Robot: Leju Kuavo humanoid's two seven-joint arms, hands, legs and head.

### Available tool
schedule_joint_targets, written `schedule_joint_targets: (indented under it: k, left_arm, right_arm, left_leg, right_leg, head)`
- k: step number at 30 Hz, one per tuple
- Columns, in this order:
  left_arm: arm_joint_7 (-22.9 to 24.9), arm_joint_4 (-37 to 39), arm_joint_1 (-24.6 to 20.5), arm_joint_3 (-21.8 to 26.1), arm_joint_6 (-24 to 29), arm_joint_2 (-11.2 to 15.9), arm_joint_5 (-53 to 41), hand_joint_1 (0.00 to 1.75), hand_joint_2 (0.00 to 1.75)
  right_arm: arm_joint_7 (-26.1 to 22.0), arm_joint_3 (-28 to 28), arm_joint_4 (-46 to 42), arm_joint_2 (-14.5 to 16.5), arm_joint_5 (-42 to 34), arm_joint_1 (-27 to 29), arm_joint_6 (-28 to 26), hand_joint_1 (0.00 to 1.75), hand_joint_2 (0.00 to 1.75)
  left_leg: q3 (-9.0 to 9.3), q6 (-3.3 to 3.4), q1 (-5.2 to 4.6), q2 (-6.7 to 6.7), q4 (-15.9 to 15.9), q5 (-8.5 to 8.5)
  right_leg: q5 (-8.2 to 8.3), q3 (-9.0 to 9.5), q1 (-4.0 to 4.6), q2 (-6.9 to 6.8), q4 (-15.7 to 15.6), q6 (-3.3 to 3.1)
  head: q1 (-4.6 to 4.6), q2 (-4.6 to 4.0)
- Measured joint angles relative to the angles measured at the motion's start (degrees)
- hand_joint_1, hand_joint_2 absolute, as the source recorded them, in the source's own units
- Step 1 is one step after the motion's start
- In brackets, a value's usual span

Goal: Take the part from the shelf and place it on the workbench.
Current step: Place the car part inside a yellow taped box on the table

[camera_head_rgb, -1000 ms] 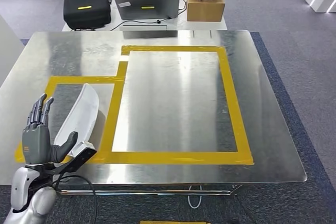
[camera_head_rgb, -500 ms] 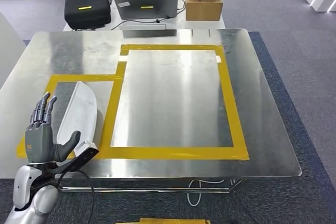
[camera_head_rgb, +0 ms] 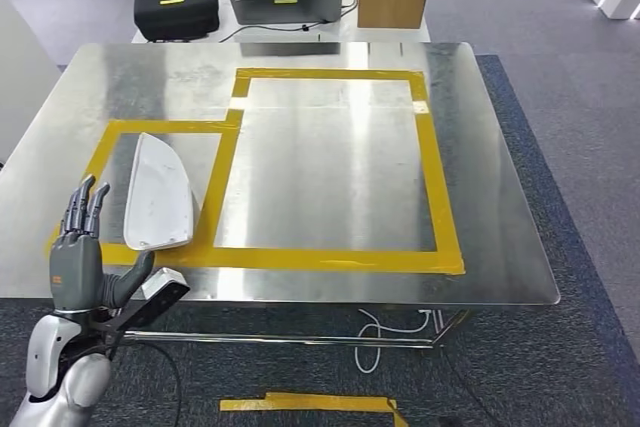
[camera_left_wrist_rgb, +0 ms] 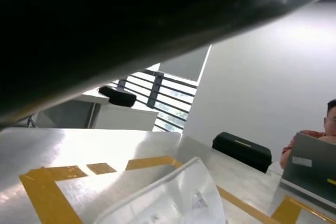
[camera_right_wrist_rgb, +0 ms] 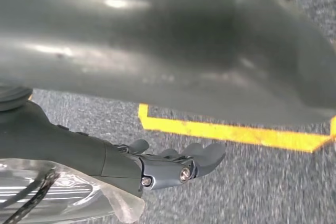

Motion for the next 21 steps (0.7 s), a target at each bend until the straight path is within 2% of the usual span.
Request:
schedule_joint_targets:
  k: [2,3,4,6,7,8,9,10,11,12,13,14,15,16,17,18,19,21]
  left_arm:
    - [0.03,0.01,-0.06,-0.04,-0.01,-0.03,0.05,0.0,0.0]
    - [0.05,0.01,-0.08,-0.06,-0.01,-0.08,0.1,0.0,0.0]
    - [0.05,0.01,-0.07,-0.08,-0.01,-0.13,0.16,0.0,0.0]
    - [0.06,0.01,0.0,-0.1,-0.01,-0.2,0.24,0.0,0.0]
    - [0.06,0.01,0.06,-0.11,-0.01,-0.21,0.28,0.0,0.0]
    - [0.06,0.02,0.1,-0.11,-0.01,-0.22,0.3,0.0,0.0]
    - [0.06,0.02,0.13,-0.12,-0.01,-0.22,0.37,0.0,0.0]
    - [0.06,0.03,0.16,-0.13,0.0,-0.23,0.45,0.0,0.0]
    - [0.06,0.03,0.18,-0.13,0.0,-0.23,0.53,0.0,0.0]
    - [0.06,0.02,0.19,-0.13,0.02,-0.23,0.61,0.0,0.0]
    - [0.07,0.02,0.21,-0.13,0.04,-0.24,0.64,0.0,0.0]
    - [0.07,0.01,0.22,-0.13,0.05,-0.25,0.66,0.0,0.0]
    - [0.08,0.01,0.25,-0.13,0.07,-0.25,0.67,0.0,0.0]
    - [0.08,0.01,0.3,-0.13,0.08,-0.27,0.68,0.0,0.0]
    - [0.08,0.01,0.39,-0.14,0.07,-0.29,0.68,0.0,0.0]
    - [0.08,0.01,0.5,-0.15,0.06,-0.31,0.69,0.0,0.0]
    - [0.08,0.01,0.61,-0.16,0.05,-0.33,0.69,0.0,0.0]
    - [0.08,0.01,0.84,-0.17,0.04,-0.35,0.73,0.0,0.0]
  right_arm:
    - [0.21,-0.08,-0.01,-0.02,0.09,0.03,-0.01,0.0,0.0]
    - [0.3,-0.13,0.0,-0.04,0.14,0.06,-0.02,0.0,0.0]
    - [0.36,-0.16,-0.01,-0.07,0.18,0.1,-0.02,0.0,0.0]
    - [0.43,-0.2,0.0,-0.09,0.21,0.12,-0.03,0.0,0.0]
    - [0.43,-0.21,0.0,-0.09,0.23,0.13,-0.03,0.0,0.0]
    - [0.43,-0.22,0.01,-0.09,0.25,0.12,-0.03,0.0,0.0]
    - [0.43,-0.23,0.01,-0.13,0.26,0.11,-0.04,0.0,0.0]
    - [0.43,-0.23,0.01,-0.16,0.27,0.09,-0.05,0.0,0.0]
    - [0.43,-0.24,0.01,-0.22,0.28,0.03,-0.07,0.0,0.0]
    - [0.44,-0.25,0.01,-0.28,0.3,-0.05,-0.08,0.0,0.0]
    - [0.44,-0.25,0.01,-0.32,0.31,-0.16,-0.09,0.0,0.0]
    - [0.45,-0.27,0.01,-0.34,0.32,-0.21,-0.09,0.0,0.0]
    - [0.5,-0.28,0.01,-0.35,0.33,-0.22,-0.1,0.0,0.0]
    - [0.57,-0.31,0.01,-0.36,0.33,-0.19,-0.1,0.0,0.0]
    - [0.64,-0.33,0.01,-0.36,0.33,-0.13,-0.11,0.0,0.0]
    - [0.72,-0.34,0.01,-0.37,0.33,-0.13,-0.12,0.0,0.0]
    - [0.77,-0.36,0.01,-0.37,0.34,-0.14,-0.14,0.0,0.0]
    - [0.88,-0.37,0.01,-0.38,0.41,-0.17,-0.2,0.0,0.0]
  left_leg:
    - [-0.6,0.68,0.04,0.06,-0.31,0.97]
    - [-1.09,1.14,0.16,0.13,-0.51,1.62]
    - [-1.71,1.5,0.31,0.21,-0.73,2.34]
    - [-3.31,1.89,0.34,0.27,-0.74,3.61]
    - [-4.15,1.87,0.31,0.28,-0.66,4.23]
    - [-5.0,1.82,0.29,0.27,-0.57,4.82]
    - [-5.83,1.72,0.29,0.27,-0.42,5.35]
    - [-6.59,1.57,0.3,0.26,-0.21,5.81]
    - [-7.26,1.38,0.31,0.24,0.1,6.18]
    - [-7.88,1.15,0.25,0.21,0.47,6.49]
    - [-8.37,0.85,0.19,0.2,0.83,6.84]
    - [-8.7,0.56,0.13,0.2,1.1,7.23]
    - [-8.93,0.25,0.11,0.2,1.22,7.65]
    - [-9.03,-0.07,0.14,0.19,1.25,8.09]
    - [-9.17,-0.38,0.23,0.15,1.38,8.0]
    - [-9.49,-0.71,0.32,0.14,2.05,6.99]
    - [-10.04,-1.04,0.41,0.13,3.73,4.91]
    - [-11.67,-1.63,0.59,0.16,10.22,-1.06]
  right_leg:
    - [0.2,-0.3,-0.12,0.1,-0.04,0.73]
    - [-0.98,-0.87,-0.14,0.23,0.75,1.01]
    - [-3.12,-1.71,-0.17,0.37,2.59,1.24]
    - [-8.76,-3.86,-0.29,0.53,9.41,1.61]
    - [-10.48,-4.53,-0.33,0.54,12.98,1.78]
    - [-10.88,-4.54,-0.34,0.54,15.32,1.92]
    - [-10.07,-3.64,-0.34,0.54,15.8,2.0]
    - [-8.49,-1.7,-0.34,0.54,14.09,1.99]
    - [-7.03,1.22,-0.35,0.57,10.46,1.9]
    - [-6.47,4.46,-0.32,0.64,6.09,1.77]
    - [-6.53,7.18,-0.28,0.75,2.15,1.54]
    - [-6.94,8.78,-0.2,0.85,-0.6,1.33]
    - [-7.35,9.35,-0.08,0.92,-1.75,1.12]
    - [-7.23,9.05,-0.03,0.93,-1.96,0.79]
    - [-6.86,8.51,-0.05,0.78,-1.93,0.31]
    - [-6.43,8.11,-0.1,0.62,-1.92,-0.31]
    - [-5.88,7.5,-0.18,0.44,-2.02,-0.9]
    - [-4.63,6.29,-0.19,0.2,-2.02,-1.59]
  head:
    - [-0.17,0.0]
    - [-0.08,0.0]
    - [0.03,0.0]
    - [0.26,-0.01]
    - [0.31,-0.01]
    - [0.31,-0.01]
    - [0.33,-0.01]
    - [0.33,0.0]
    - [0.34,0.0]
    - [0.37,0.0]
    - [0.35,0.0]
    - [0.37,-0.01]
    - [0.37,-0.01]
    - [0.36,-0.01]
    - [0.38,-0.01]
    - [0.31,0.0]
    - [0.2,-0.01]
    - [-0.01,0.0]
